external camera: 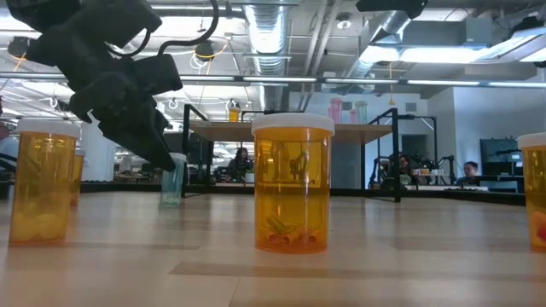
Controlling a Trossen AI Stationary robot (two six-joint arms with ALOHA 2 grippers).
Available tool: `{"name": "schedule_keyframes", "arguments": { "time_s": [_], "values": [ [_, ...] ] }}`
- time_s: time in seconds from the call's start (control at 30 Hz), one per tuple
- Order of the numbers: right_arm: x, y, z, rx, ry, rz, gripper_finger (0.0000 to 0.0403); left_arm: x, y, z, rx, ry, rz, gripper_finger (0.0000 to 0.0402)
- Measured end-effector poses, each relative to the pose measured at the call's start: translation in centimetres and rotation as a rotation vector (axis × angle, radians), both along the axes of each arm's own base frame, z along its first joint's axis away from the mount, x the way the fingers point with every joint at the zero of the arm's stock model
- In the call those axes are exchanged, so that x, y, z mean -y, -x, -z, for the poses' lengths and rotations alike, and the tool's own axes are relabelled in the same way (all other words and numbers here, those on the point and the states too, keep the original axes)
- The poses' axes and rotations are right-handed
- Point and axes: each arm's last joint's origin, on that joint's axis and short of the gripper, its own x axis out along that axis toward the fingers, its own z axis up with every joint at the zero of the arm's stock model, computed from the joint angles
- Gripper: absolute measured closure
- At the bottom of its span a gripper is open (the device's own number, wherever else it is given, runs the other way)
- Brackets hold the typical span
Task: Pick and place medicine bottles onto shelf by color
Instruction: Put the top green pill bottle on the shelf
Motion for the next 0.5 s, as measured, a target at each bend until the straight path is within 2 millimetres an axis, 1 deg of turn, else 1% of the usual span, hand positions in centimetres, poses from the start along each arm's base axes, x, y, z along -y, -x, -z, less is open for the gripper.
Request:
{"name": "schedule_keyframes", "arguments": {
  "time_s": [0.13,0.27,0.4,0.47,0.5],
  "values": [
    [0.0,0.0,0.0,0.0,0.0,0.0,0.0194,-0.1,-0.1,-0.8,0.059,-0.005,0.012,0.0299],
    [0.0,0.0,0.0,-0.002,0.001,0.0,0.0194,-0.8,0.1,-2.1,0.122,0.003,-0.014,0.0302],
    [0.0,0.0,0.0,-0.002,0.002,0.0,0.0194,-2.1,0.8,-4.2,0.222,0.012,-0.066,0.0303],
    [0.0,0.0,0.0,-0.002,0.007,-0.001,0.0194,-3.0,1.1,-5.7,0.256,-0.011,-0.093,0.0303],
    [0.1,0.0,0.0,-0.001,0.007,0.001,0.0194,-3.5,1.2,-6.8,0.272,-0.021,-0.11,0.0303]
  ]
}}
